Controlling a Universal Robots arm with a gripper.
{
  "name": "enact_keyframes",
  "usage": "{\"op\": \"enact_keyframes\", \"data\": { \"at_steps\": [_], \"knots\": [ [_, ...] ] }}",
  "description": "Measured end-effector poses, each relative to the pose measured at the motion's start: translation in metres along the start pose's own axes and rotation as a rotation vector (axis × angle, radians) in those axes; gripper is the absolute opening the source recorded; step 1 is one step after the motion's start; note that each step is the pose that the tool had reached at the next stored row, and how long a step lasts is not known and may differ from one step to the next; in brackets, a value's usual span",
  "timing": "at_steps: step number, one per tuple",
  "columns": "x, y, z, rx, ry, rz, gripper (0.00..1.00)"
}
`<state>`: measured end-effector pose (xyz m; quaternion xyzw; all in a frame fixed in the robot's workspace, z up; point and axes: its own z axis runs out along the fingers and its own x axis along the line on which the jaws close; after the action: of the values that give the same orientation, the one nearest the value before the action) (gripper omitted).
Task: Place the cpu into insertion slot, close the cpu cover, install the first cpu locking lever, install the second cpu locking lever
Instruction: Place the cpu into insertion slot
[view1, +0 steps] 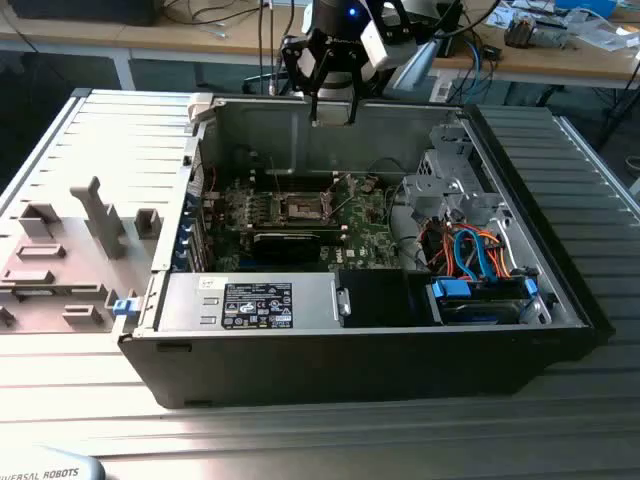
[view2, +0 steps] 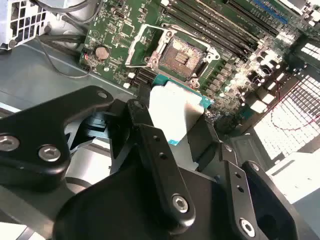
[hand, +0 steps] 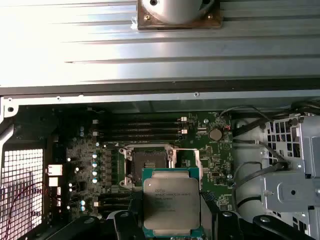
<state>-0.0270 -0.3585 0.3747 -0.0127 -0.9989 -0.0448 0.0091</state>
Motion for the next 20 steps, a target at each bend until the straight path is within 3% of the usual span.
{"op": "enact_keyframes", "data": {
  "at_steps": [4,6,12,20],
  "knots": [
    [0.0005,-0.0001,0.0004,0.0001,0.0001,0.000,0.54],
    [0.0004,-0.0006,0.0061,0.0000,0.0000,0.000,0.54],
    [0.0004,-0.0009,0.0098,0.0000,0.0000,0.000,0.54],
    [0.0003,-0.0010,0.0113,0.0000,0.0000,0.000,0.54]
  ]
}}
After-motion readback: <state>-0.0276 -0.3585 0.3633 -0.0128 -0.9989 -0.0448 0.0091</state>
